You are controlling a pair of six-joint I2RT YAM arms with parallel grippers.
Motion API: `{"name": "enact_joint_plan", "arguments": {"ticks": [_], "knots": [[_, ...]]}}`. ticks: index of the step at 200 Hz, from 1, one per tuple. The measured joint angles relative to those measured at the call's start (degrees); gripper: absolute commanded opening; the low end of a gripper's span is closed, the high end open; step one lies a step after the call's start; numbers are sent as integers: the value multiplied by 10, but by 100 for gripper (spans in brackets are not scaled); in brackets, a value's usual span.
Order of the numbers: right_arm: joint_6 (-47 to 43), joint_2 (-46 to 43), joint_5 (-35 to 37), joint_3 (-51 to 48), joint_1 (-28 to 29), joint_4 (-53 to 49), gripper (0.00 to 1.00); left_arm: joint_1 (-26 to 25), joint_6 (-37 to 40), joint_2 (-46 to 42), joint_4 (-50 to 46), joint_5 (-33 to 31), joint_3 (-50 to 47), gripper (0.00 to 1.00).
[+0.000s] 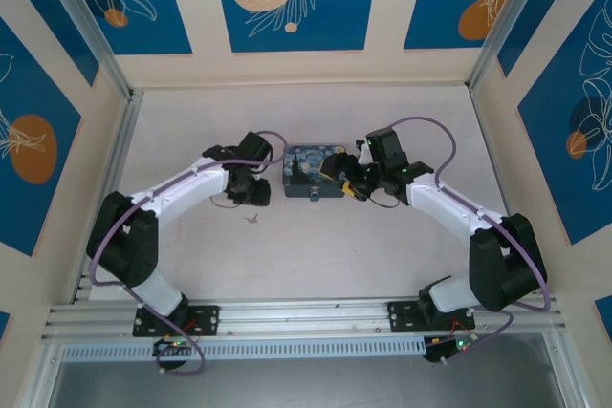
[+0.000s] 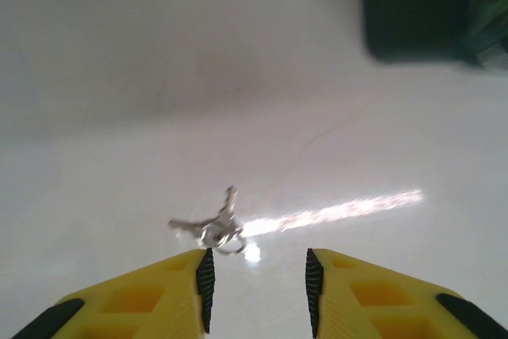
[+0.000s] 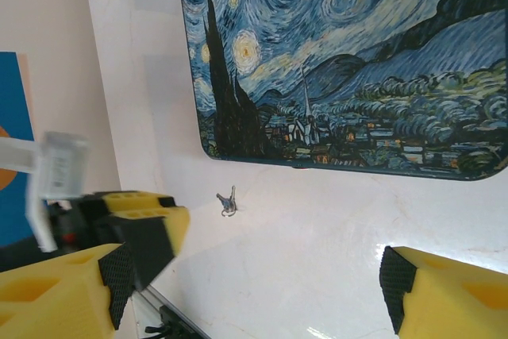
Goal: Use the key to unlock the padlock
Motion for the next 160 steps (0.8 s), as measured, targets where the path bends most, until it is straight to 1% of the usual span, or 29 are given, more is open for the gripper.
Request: {"name": "enact_joint_plan", "arguments": {"ticks": [29,76,112,160], "knots": [[0,0,0,0,0,0,83,0,12,10,0,-9,-33,40],[0,0,0,0,0,0,83,0,37,40,16,-19,-33,43],[0,0,0,0,0,0,83,0,52,68,28,-23,-26,45],[0,0,0,0,0,0,83,-1,62,84,42,-23,-24,46]]}}
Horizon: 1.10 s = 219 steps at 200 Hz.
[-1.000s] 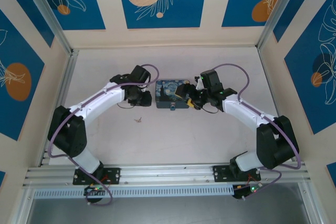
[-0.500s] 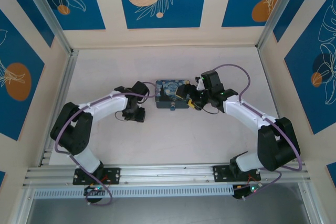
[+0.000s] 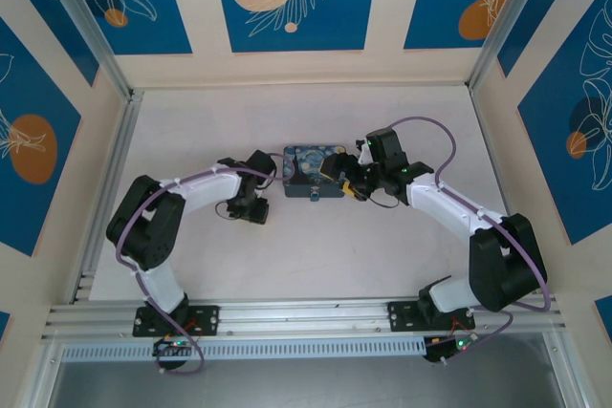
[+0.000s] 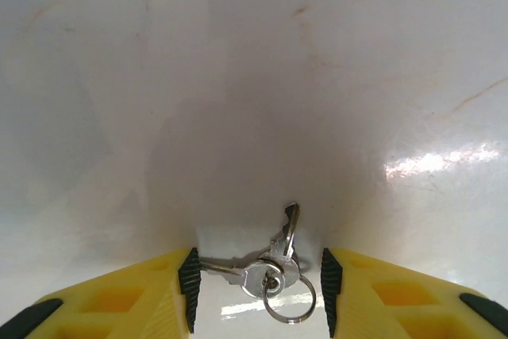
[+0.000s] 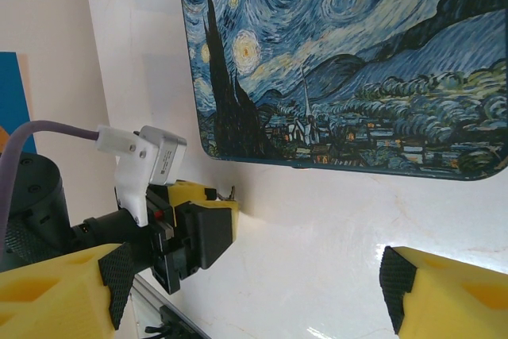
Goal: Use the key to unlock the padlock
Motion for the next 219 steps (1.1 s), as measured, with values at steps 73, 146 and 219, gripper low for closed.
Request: {"name": "enact_joint_plan", "arguments": {"ticks": [73,146,219], "knots": [[0,2,0,0,0,0,83,-1,-2,4,-1,3,2,45],[0,11,0,0,0,0,83,-18,-33,-30,-6,74,-20,43],[0,14,0,0,0,0,83,-19,-41,-53,-23,26,-10,47]]}}
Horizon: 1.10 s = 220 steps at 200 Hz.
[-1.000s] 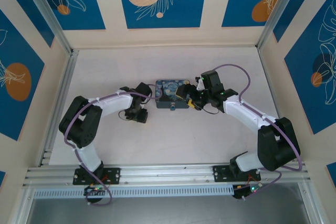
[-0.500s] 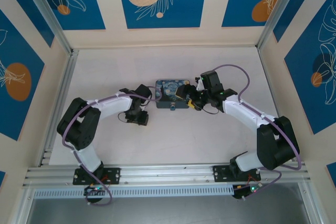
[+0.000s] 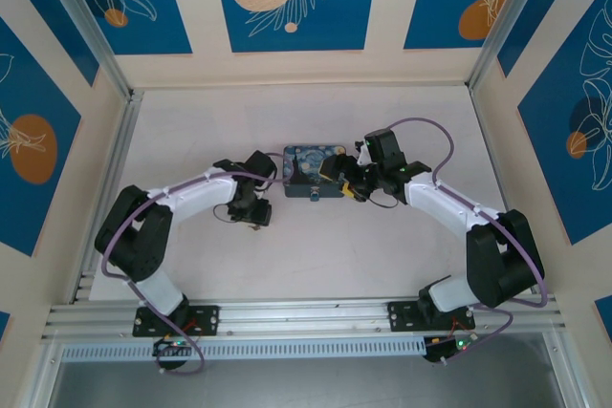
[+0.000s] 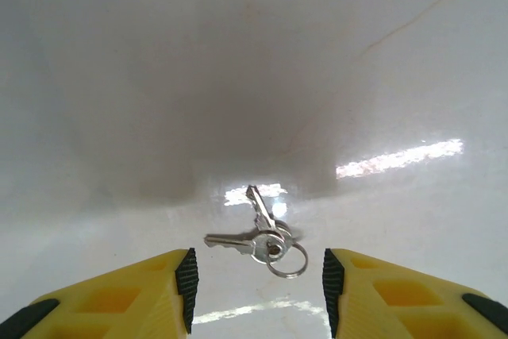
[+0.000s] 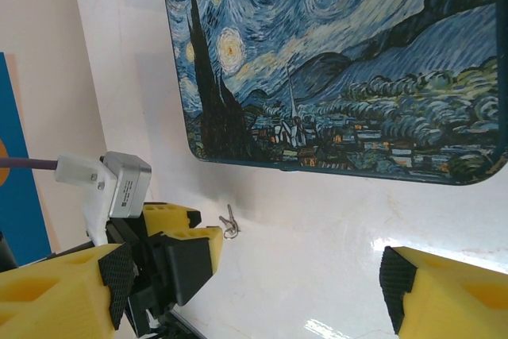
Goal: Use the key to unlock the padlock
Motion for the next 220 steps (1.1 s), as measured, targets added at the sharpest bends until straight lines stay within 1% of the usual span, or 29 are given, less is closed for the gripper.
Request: {"name": "enact_joint_plan", "arguments": {"ticks": [32,85,108,165,181,193,197,215,220], "knots": [[0,0,0,0,0,0,83,-1,6,23,2,-15,0,46],[0,0,0,0,0,0,83,-17,19,49,8,-17,1,46],[0,0,0,0,0,0,83,-21,19,52,8,-21,3,44],[0,0,0,0,0,0,83,-30,20,53,14,-18,3,26],[0,0,0,0,0,0,83,-31,19,53,16,-15,3,23],[0,0,0,0,0,0,83,-32,19,53,16,-14,3,19],[0,0,0,0,-1,0,83,-33,19,53,17,-14,3,17],[0,0,0,0,-1,0,83,-34,19,53,18,-10,4,14],[0,0,0,0,-1,0,83,-35,19,53,18,-10,4,11]]}}
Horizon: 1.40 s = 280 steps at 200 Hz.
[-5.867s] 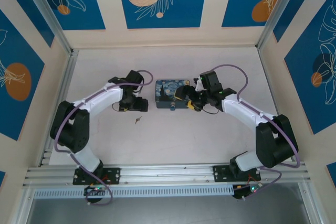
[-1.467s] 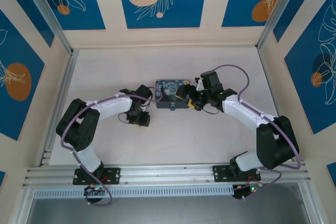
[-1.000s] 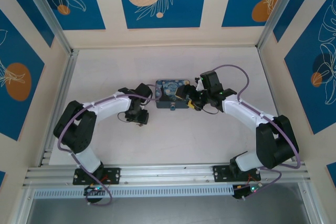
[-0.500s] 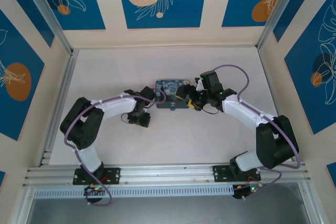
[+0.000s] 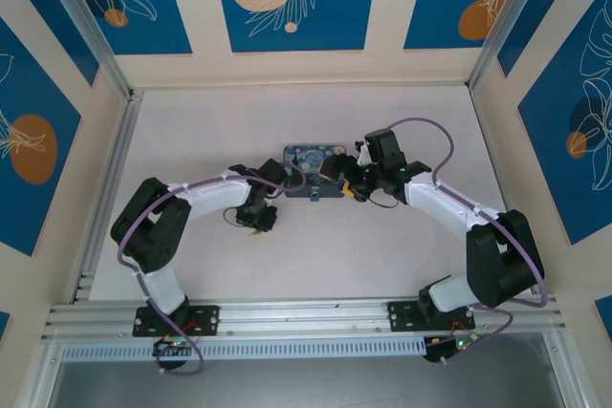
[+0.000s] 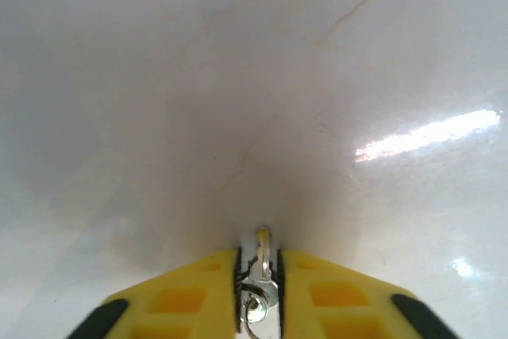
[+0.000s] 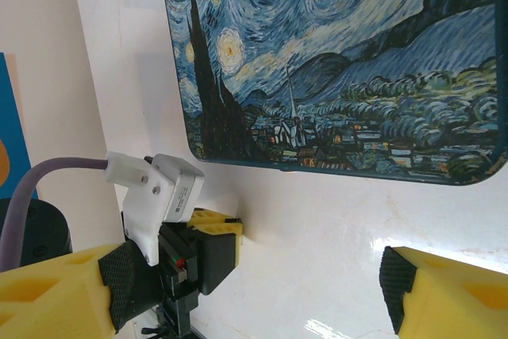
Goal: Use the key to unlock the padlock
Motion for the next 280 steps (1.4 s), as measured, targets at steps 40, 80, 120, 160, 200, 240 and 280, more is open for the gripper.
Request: {"name": "enact_joint_plan", "arguments": {"ticks": [40,80,120,160,200,240,280], "knots": [[0,0,0,0,0,0,83,-2,-2,0,-2,0,3,0],[0,0,0,0,-2,0,83,-2,-3,-2,-2,0,3,0],[0,-1,0,0,-2,0,83,-2,-18,-31,4,8,4,0],[0,-1,0,-8,-2,2,83,-2,-32,-81,11,17,22,0],[0,-5,0,-17,-2,2,84,-2,-28,-92,5,8,30,39],[0,-14,0,-18,-2,3,84,-2,-5,-84,-17,-5,22,41],[0,-14,-2,-18,-2,8,84,-2,0,-56,-18,-6,-8,41]]}}
